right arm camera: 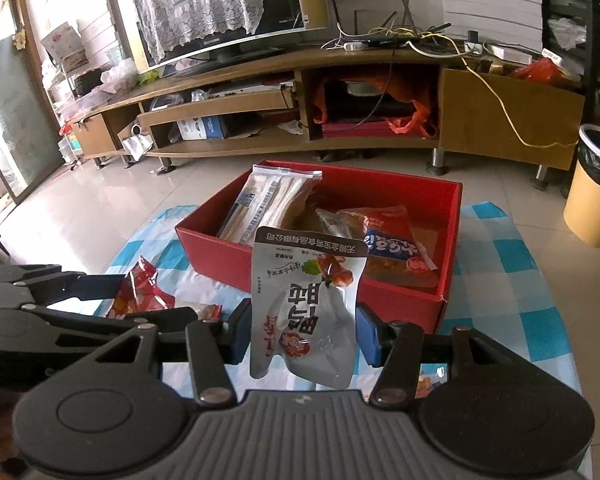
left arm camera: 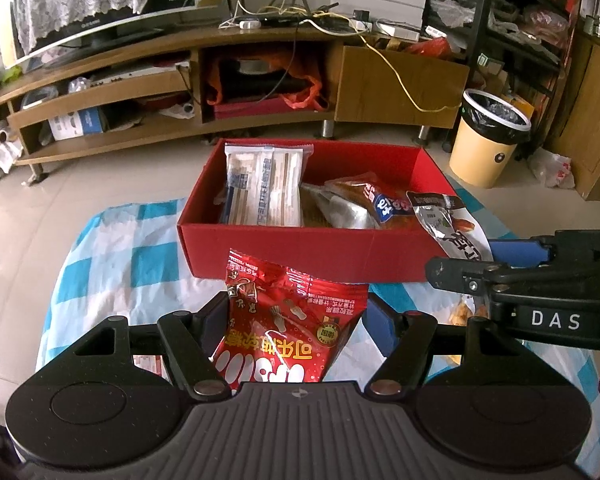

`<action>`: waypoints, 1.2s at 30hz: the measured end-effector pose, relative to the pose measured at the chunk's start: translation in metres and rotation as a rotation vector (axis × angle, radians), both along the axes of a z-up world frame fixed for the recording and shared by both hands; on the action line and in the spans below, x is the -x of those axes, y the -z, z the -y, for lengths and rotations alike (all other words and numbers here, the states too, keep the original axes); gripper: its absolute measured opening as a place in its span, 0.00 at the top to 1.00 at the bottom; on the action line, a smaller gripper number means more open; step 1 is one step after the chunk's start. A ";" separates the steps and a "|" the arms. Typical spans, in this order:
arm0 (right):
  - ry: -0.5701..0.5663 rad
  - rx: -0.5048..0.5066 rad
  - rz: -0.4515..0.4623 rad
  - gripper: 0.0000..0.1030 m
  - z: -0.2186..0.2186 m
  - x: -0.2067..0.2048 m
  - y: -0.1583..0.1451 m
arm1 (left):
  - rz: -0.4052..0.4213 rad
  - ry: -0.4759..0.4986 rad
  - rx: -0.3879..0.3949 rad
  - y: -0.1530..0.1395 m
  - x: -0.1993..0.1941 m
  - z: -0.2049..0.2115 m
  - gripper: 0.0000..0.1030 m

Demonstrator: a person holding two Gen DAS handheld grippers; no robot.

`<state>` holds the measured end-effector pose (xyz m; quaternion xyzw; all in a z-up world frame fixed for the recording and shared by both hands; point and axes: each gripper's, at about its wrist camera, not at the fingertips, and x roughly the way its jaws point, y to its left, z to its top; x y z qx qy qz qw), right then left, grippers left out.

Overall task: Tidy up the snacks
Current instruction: 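Lift the Trolli bag and white pouch toward the red box, then lower the Trolli bag with left while right lowers the white pouch into box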

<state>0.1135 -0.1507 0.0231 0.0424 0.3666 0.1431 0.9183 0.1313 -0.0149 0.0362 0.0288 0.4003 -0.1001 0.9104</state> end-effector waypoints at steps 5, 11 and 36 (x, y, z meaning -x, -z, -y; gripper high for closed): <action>0.006 -0.001 0.005 0.52 0.001 -0.001 0.000 | 0.006 -0.002 0.005 -0.002 -0.002 0.000 0.26; 0.021 -0.001 0.014 0.52 0.006 -0.004 -0.003 | 0.014 -0.003 0.008 -0.004 -0.007 0.002 0.26; 0.052 -0.014 0.032 0.52 0.015 -0.020 -0.007 | 0.033 -0.015 0.023 -0.009 -0.025 0.003 0.26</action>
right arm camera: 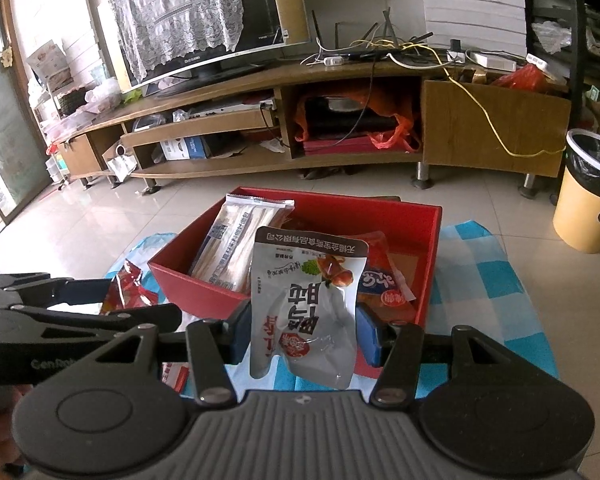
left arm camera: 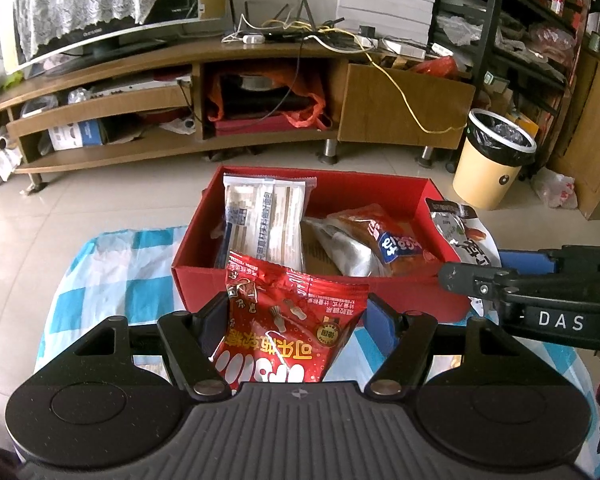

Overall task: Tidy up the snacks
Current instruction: 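Lower the Trolli bag with left while right lowers the white pouch into box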

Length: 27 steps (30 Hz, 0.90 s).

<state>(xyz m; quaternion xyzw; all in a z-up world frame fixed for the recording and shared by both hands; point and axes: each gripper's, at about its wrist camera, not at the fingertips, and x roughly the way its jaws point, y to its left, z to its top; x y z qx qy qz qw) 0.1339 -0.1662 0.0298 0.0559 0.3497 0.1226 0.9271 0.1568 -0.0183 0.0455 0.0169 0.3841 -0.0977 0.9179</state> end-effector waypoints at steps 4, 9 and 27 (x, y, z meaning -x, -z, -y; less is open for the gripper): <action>0.006 -0.002 0.002 0.52 0.001 -0.003 -0.001 | 0.002 -0.003 -0.002 0.000 -0.003 0.000 0.26; 0.010 -0.002 0.004 0.52 0.002 -0.004 -0.001 | 0.005 -0.007 0.002 0.000 -0.007 0.001 0.26; 0.039 -0.004 0.006 0.52 0.014 -0.025 0.000 | 0.018 -0.013 0.012 -0.002 -0.028 0.009 0.26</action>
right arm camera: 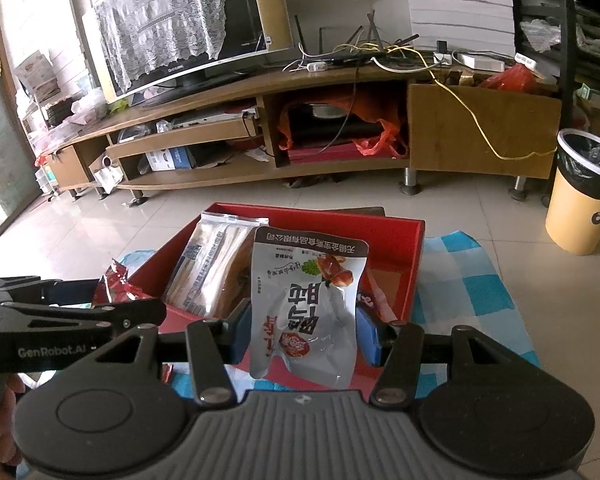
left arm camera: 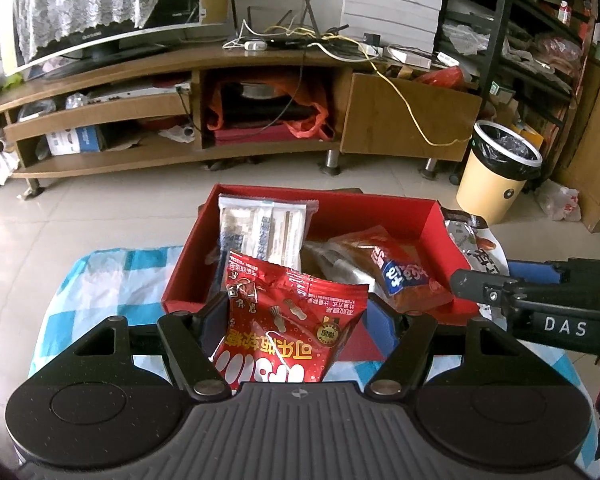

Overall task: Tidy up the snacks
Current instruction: 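Lower the Trolli bag with left while right lowers the white pouch into box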

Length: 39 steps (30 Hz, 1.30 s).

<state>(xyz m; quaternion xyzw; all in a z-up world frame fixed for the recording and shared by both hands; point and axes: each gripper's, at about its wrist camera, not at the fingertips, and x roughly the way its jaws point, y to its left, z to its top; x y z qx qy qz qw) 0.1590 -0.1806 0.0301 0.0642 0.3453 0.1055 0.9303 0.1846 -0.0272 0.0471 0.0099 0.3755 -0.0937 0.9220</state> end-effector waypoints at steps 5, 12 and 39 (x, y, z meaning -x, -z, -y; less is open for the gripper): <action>0.009 0.002 0.000 0.52 0.006 -0.010 0.000 | 0.012 0.006 0.010 -0.002 -0.011 0.009 0.26; 0.025 0.012 -0.003 0.52 0.015 -0.026 0.005 | 0.023 0.023 -0.006 -0.001 -0.039 0.029 0.26; -0.003 -0.020 -0.029 0.50 0.020 -0.084 0.058 | -0.013 -0.018 -0.080 0.032 -0.098 0.044 0.15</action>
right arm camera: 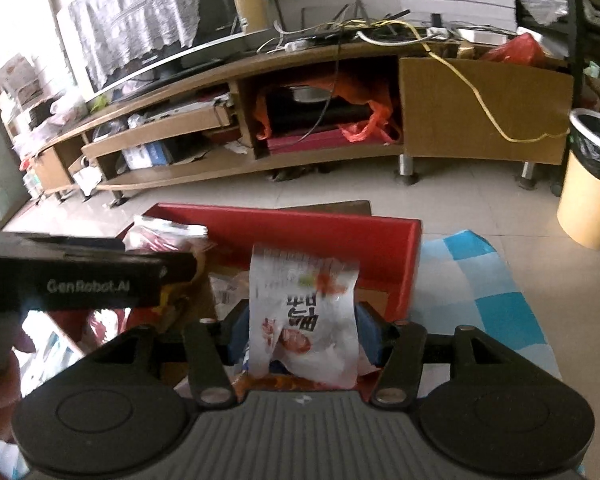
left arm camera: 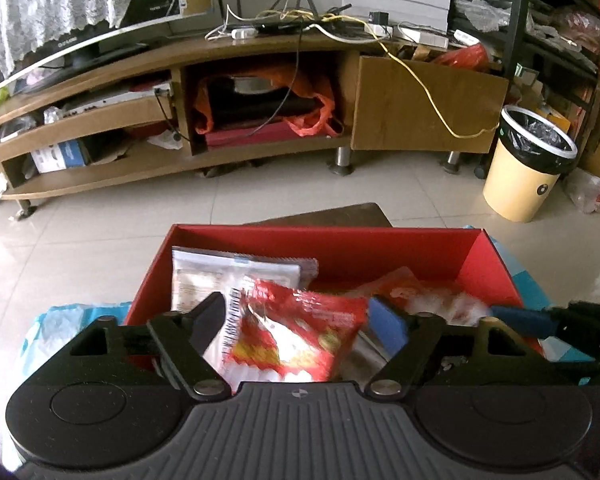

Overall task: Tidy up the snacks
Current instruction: 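Lower the Trolli bag with left while right lowers the white pouch into box, then move the left gripper to the spicy strip packet while right moves to waffle bag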

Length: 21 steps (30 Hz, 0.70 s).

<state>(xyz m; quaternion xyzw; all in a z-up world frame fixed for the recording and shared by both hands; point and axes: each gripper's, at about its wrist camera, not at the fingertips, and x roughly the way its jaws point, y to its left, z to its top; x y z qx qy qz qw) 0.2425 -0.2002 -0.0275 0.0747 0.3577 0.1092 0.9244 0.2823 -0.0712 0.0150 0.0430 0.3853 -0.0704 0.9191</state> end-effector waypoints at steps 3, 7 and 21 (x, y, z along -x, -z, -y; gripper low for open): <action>-0.023 0.001 0.011 0.48 -0.005 0.002 -0.003 | 0.009 -0.009 0.000 -0.006 0.002 -0.004 0.15; -0.026 0.035 0.036 0.46 -0.011 0.006 -0.013 | 0.017 -0.017 -0.001 -0.014 0.009 -0.009 0.14; -0.081 0.033 0.048 0.44 -0.025 0.041 -0.057 | 0.010 0.081 -0.031 -0.031 0.084 -0.067 0.06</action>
